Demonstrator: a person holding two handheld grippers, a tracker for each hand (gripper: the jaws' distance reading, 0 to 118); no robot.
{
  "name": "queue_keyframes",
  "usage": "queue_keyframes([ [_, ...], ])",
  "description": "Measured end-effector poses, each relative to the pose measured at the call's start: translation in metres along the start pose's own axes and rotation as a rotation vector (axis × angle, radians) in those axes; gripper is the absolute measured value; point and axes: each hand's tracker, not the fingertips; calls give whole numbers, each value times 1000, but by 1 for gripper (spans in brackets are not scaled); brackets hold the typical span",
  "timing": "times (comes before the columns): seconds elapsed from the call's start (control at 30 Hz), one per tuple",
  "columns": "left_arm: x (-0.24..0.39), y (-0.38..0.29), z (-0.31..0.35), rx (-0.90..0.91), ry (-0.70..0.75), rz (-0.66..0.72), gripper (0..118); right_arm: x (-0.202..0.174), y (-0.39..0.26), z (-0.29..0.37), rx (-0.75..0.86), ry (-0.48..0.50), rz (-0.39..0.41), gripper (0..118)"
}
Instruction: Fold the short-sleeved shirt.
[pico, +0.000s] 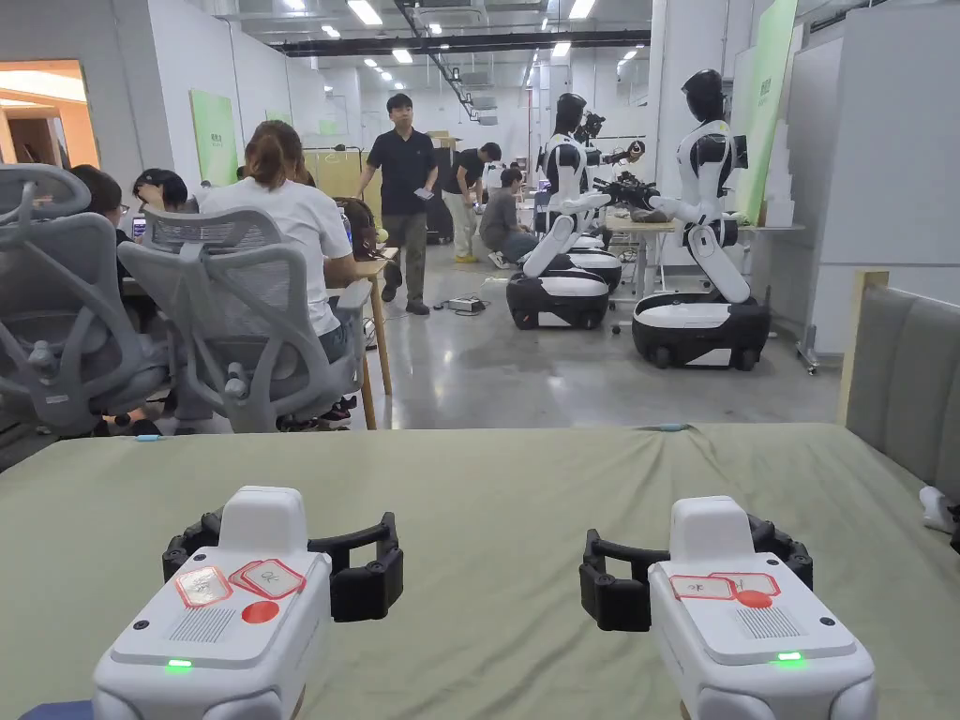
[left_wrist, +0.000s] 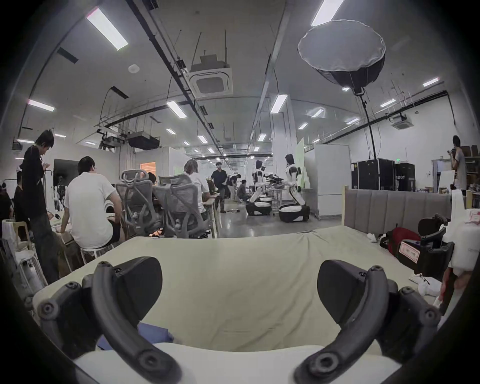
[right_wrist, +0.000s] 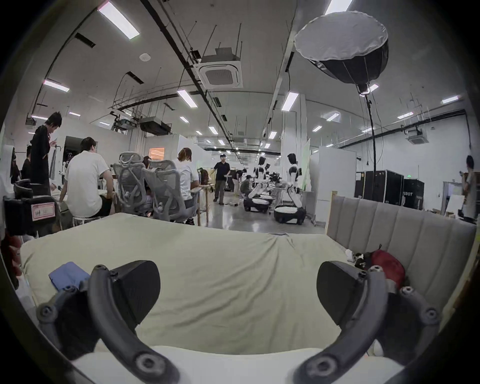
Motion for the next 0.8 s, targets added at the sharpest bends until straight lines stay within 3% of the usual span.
queue_keyframes([
  [0.2, -4, 0, 3, 0, -5, 15, 118, -2, 3, 1, -8, -12, -28, 118],
  [0.43, -7, 1, 5, 1, -1, 22, 118, 4, 7, 1, -23, 17, -124, 118],
  [0.53, -8, 1, 6, 0, -7, 27, 118, -2, 9, -1, -46, -20, -150, 118],
  [0.67, -10, 1, 6, -1, -12, 35, 118, 4, 8, 2, -57, 32, -169, 118],
  [0.8, -9, 1, 8, -4, -12, 35, 118, 7, 9, 4, -81, -30, -204, 118],
])
